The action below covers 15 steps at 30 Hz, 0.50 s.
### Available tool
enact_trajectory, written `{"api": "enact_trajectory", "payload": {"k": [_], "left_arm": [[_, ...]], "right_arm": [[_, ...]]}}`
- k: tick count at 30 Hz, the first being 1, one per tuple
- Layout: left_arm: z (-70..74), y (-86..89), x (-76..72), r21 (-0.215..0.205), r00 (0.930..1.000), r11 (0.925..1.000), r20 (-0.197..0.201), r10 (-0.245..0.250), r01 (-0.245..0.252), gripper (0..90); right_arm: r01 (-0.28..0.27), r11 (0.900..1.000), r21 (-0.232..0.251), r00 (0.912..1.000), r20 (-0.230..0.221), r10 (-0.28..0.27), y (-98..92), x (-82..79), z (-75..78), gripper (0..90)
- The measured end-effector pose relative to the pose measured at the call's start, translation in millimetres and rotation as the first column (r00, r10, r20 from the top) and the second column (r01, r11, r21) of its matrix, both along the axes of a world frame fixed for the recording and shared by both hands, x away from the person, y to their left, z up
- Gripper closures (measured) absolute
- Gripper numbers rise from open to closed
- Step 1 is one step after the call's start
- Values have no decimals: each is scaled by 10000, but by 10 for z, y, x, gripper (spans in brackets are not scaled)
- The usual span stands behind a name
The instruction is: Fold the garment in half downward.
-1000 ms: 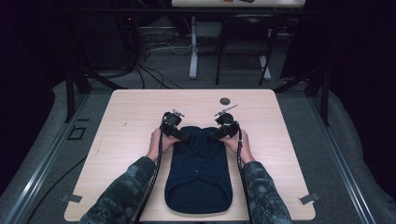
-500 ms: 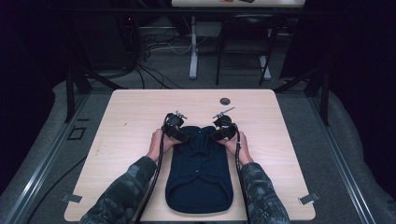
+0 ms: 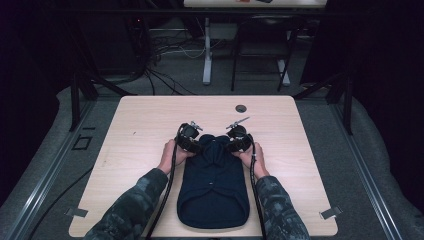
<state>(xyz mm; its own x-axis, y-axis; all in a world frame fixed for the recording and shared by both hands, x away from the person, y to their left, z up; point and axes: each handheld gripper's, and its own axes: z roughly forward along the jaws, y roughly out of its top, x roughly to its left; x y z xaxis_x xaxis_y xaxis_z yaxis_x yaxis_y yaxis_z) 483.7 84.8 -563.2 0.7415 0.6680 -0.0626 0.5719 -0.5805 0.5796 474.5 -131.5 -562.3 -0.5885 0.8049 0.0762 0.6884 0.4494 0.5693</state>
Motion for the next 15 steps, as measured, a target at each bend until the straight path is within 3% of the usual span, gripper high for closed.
{"api": "enact_trajectory", "payload": {"k": [5,9,15], "left_arm": [[1,-8,-14,26,9999,10000,59,-89,89,704],[15,-28,-28,240,9995,9995,229,-218,212,709],[37,8,-31,-150,9997,9998,232,-95,99,714]], "right_arm": [[7,9991,-421,9987,503,14,62,-62,0,714],[-129,9992,-371,9991,403,144,42,-55,8,719],[-209,9984,-521,9945,1013,262,40,-101,32,736]]}}
